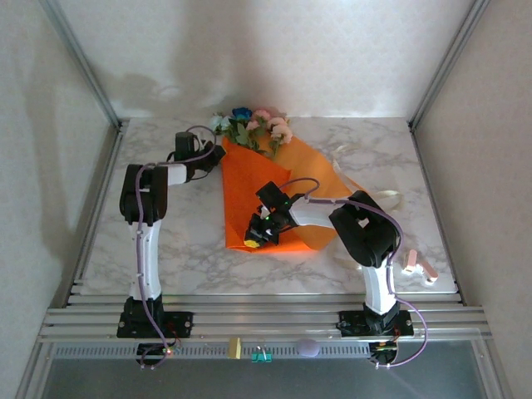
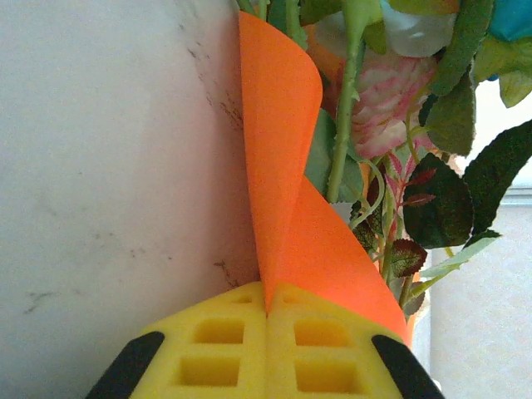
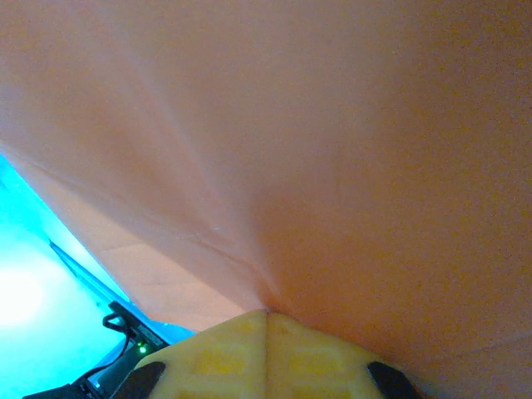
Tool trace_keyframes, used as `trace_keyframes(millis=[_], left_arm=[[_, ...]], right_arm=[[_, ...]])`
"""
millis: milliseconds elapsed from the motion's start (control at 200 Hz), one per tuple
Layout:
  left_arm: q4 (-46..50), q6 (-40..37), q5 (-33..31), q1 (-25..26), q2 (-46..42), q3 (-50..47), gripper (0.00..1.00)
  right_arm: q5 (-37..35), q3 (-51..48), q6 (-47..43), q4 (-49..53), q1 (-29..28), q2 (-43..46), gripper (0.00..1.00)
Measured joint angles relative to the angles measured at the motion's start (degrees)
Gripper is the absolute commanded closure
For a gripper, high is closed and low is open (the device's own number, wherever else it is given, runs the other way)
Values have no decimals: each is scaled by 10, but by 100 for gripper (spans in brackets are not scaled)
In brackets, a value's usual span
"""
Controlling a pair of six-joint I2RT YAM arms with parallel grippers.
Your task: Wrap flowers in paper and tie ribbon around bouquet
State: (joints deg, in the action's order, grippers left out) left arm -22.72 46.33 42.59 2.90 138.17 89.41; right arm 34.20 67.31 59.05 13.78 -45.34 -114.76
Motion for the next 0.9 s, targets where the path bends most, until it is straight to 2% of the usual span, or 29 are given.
trace_keyframes(millis=[35,80,135,205,270,415,460,475,566,611,651,711,901], left_arm=[[2,0,-3,0,0,0,68],[-5,3,4,-1,1,2,63],[-6,4,-3,2,0,13,68],[0,-1,-13,1,10,29,88],[11,-2,-18,-2,24,44,100],[30,3,-5,-4,36,71,100],[34,2,-3,-4,38,75,79],[35,4,-4,-4,39,76,74],[33,9,-5,-4,47,100,71],[34,9,-12,-5,54,115,73],[36,9,-17,-5,61,125,79],[42,9,-19,-6,70,137,100],[55,15,-21,-7,79,152,100]], right_arm=[[0,0,-2,0,0,0,100],[1,0,-5,2,1,0,100],[1,1,-9,3,1,0,100],[2,1,-12,4,1,0,100],[2,1,-14,4,1,0,100],[0,1,-14,2,1,0,100],[0,0,-15,1,1,0,100],[0,0,-15,1,1,0,100],[0,0,-15,1,1,0,100],[0,0,-15,1,1,0,100],[0,0,-15,1,1,0,100],[0,0,-15,1,1,0,100],[0,0,-15,2,1,0,100]])
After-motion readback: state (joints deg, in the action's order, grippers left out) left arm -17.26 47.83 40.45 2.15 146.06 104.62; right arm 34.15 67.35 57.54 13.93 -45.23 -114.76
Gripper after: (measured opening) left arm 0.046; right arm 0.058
